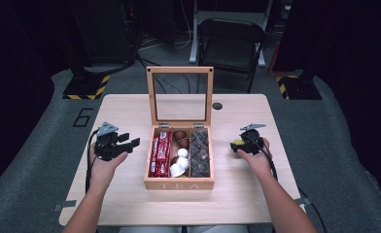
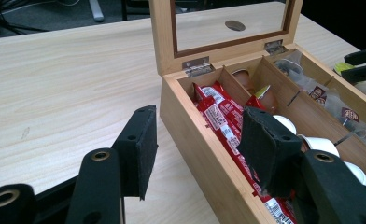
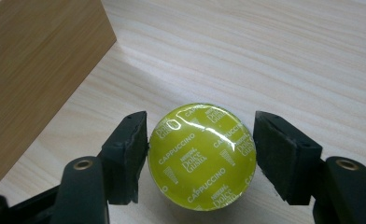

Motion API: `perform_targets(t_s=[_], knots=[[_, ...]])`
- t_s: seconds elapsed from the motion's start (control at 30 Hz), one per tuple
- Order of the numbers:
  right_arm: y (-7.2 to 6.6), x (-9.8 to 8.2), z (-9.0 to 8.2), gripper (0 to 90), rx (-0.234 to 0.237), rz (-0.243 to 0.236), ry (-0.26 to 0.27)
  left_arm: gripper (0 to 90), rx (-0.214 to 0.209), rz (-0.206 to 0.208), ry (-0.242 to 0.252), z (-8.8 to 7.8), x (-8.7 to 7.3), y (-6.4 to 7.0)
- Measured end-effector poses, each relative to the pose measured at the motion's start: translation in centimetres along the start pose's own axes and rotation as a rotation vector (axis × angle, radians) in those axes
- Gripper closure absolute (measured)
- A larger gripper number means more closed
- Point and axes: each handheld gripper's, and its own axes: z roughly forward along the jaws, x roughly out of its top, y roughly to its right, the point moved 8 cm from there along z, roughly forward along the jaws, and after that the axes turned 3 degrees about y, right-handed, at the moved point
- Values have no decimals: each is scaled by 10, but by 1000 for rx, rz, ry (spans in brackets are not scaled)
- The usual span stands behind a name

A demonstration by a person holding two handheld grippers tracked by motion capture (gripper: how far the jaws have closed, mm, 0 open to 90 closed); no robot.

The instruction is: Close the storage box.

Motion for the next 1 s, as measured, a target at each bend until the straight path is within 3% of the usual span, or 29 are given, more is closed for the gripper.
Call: perform_targets(t_s=[0.53,0.63,0.7,0.83,1.0], knots=[[-4,32,-18,340,19,7,64,462,-2,1,-2,1,0,0],[-10,46,-24,367,29,-24,82,462,-1,2,0,1,0,0],[-14,49,-26,367,41,-15,80,462,-2,2,-2,1,0,0],[-27,65,-31,378,65,-67,102,462,-3,1,-1,1,0,0],[-36,73,-32,383,70,-72,104,462,-3,3,0,0,0,0]])
